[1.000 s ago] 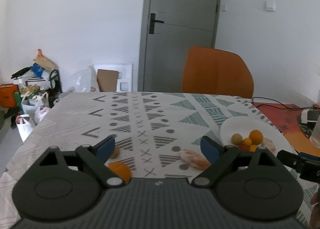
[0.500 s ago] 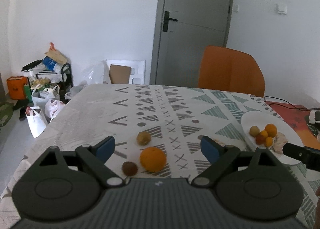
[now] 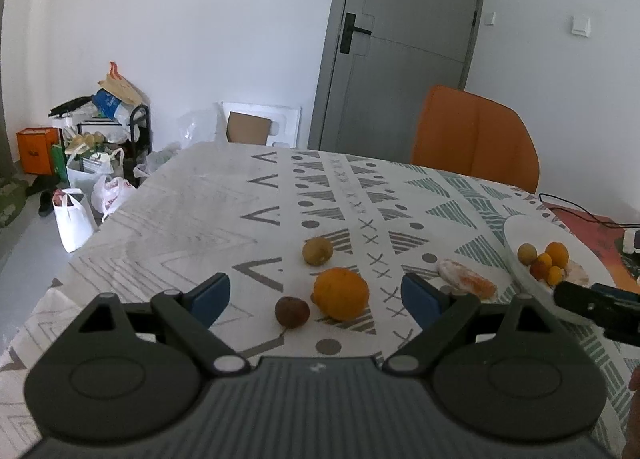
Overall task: Organize fruits
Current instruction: 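Move the left tool to the small brown fruit while the right tool approaches the peeled mandarin piece, then close the left tool on the brown fruit while the right tool grasps the mandarin piece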
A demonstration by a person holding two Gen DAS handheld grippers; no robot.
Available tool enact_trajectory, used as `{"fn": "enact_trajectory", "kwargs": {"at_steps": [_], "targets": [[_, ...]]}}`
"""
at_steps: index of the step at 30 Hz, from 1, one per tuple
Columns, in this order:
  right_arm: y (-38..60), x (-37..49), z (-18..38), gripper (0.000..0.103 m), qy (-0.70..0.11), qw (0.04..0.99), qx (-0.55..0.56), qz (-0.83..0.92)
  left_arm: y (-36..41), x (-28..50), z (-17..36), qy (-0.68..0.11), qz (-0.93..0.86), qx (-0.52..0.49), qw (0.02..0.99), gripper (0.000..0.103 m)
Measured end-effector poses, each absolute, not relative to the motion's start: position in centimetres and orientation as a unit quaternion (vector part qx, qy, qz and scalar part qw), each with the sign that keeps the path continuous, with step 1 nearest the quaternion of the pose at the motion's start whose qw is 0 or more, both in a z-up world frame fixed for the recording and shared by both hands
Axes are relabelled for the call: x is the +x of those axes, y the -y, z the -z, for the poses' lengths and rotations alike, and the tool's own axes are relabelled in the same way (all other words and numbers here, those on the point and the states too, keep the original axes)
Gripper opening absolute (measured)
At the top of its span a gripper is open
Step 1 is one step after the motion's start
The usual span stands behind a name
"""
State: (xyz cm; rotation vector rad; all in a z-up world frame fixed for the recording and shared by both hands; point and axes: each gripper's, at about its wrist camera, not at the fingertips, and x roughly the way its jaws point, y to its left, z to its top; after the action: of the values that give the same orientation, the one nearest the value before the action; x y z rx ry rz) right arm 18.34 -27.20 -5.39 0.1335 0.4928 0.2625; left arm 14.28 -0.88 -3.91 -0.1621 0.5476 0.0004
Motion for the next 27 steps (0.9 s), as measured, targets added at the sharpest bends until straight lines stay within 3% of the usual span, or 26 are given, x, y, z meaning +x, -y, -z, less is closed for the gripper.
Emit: {"fn": "enact_trajectory", "kwargs": {"at_steps": [3,8,11,13,15,18,22,27], "targets": [[26.5,18.9,5.7,0.08,-0.253,0.956,0.062,-0.137,0.8,14.5,4.5,-0.275,0.002,-0.085,0.958,0.091],[25.4,19.5,6.0,0.074,-0.259,0.953,0.05,-0.147,0.4,14.9,5.5,-0.283,0.006,-0.094,0.954,0.088],[25.1,19.9,6.0,0.072,-0.257,0.954,0.042,-0.147,0.1,15.3,5.9,-0.285,0.002,-0.099,0.953,0.076],[24.9,20.2,5.9,0.069,-0.257,0.954,0.042,-0.148,-0.3,15.6,6.1,-0.289,0.001,-0.107,0.951,0.062],[24.7,20.4,5.8,0.062,-0.259,0.953,0.044,-0.151,-0.6,15.8,6.3,-0.292,-0.002,-0.115,0.95,0.055],[24.3,20.8,5.7,0.06,-0.259,0.952,0.041,-0.159,-1.0,16.0,6.7,-0.294,-0.009,-0.117,0.948,0.05],[23.4,21.5,6.1,0.056,-0.265,0.95,0.03,-0.165,-1.2,16.6,7.3,-0.303,-0.011,-0.121,0.945,0.032],[22.7,22.6,6.1,0.053,-0.267,0.948,0.016,-0.17,-1.4,16.9,7.9,-0.302,-0.016,-0.122,0.945,0.022]]}}
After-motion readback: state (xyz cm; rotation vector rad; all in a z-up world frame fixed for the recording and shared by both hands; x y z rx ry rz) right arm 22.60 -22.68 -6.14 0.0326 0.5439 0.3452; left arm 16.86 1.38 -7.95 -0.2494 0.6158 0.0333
